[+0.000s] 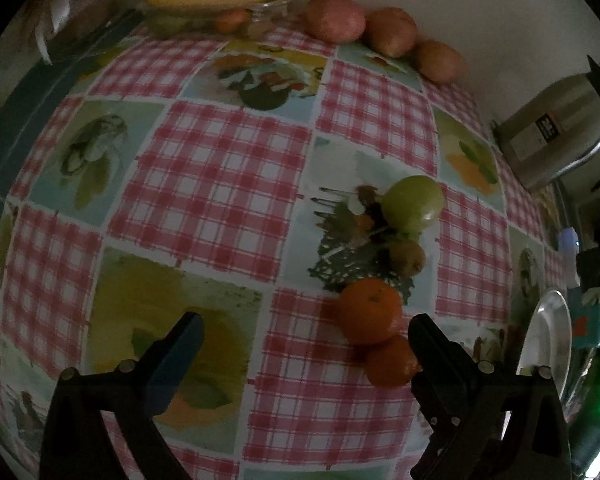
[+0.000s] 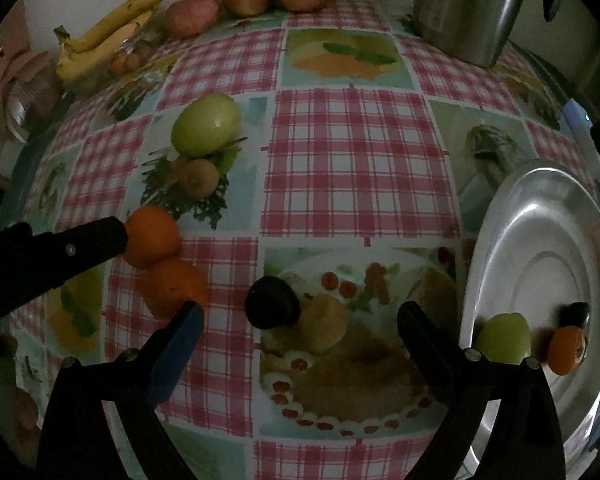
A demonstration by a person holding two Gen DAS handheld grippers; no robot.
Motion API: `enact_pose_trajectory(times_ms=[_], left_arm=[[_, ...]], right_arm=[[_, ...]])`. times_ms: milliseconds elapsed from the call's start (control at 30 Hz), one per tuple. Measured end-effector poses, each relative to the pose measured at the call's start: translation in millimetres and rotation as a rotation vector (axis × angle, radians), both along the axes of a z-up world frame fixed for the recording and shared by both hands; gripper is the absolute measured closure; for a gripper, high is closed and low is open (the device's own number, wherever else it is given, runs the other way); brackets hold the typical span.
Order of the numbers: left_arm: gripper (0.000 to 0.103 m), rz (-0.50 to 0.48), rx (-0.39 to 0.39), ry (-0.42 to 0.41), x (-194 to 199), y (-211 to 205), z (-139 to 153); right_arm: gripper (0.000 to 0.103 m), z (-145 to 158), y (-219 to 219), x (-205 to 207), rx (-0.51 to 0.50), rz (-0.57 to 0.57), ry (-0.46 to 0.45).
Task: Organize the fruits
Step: 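Move both open tools back toward the tomatoes and small brown fruits, then grasp an orange tomato with the left tool while the right tool grasps a small brown fruit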
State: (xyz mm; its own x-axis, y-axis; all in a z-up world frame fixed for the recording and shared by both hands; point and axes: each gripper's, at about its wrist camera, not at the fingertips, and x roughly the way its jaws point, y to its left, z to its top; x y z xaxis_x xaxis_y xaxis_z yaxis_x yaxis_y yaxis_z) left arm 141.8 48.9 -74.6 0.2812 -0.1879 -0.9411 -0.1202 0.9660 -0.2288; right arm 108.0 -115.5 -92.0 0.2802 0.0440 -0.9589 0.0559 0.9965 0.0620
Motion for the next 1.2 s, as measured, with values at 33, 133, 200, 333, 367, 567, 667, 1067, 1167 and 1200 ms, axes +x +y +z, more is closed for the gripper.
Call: enact_pose_trajectory(times_ms=[33, 133, 200, 333, 367, 567, 667, 1067, 1167, 1200], left_arm=[[0.000, -0.005, -0.001, -0.002, 0.3, -2.5, 0.1], [0.000, 0.009, -0.001, 0.007, 4.4, -6.3, -3.4], [0.000, 0.034, -0.004, -0.008, 8.5, -6.4, -4.6], [0.000, 0.029, -0.018, -0.018, 14.8, -8.5, -3.7], [0.000, 0.024, -0.024, -0.016, 16.2, -9.3, -4.1], [0.001, -0.011, 0.009, -0.022, 19.9, -17.2, -7.2], [0.007, -0.025, -0.003, -0.040, 20.0, -21.6, -5.1], [0.041, -0.031, -0.068, 0.013, 22.3, -26.3, -9.4], [0.047, -0.028, -0.091, 0.015, 22.1, -23.4, -9.0], [0.053, -0.032, -0.101, 0.013, 20.3, -22.8, -8.4]], right_arm=[[0.006, -0.3, -1.9, -0.7, 0.007, -0.006, 0.001], [0.006, 0.6, -9.2, -0.2, 0.030, -0.029, -0.010], [0.006, 3.7, -15.5, -0.4, 0.036, -0.034, -0.027], [0.006, 4.3, -19.5, 2.0, 0.056, -0.027, -0.024], [0.006, 4.0, -19.9, 2.7, 0.058, -0.025, -0.019], [0.006, 9.7, -13.5, 1.7, 0.051, 0.002, -0.035], [0.015, 16.9, -12.3, 1.8, 0.011, -0.002, -0.072], [0.065, 19.3, -24.3, -7.1, 0.039, 0.012, -0.007], [0.068, 16.4, -25.6, -9.5, 0.040, 0.016, 0.005], [0.070, 15.7, -25.5, -9.7, 0.046, 0.019, 0.011]])
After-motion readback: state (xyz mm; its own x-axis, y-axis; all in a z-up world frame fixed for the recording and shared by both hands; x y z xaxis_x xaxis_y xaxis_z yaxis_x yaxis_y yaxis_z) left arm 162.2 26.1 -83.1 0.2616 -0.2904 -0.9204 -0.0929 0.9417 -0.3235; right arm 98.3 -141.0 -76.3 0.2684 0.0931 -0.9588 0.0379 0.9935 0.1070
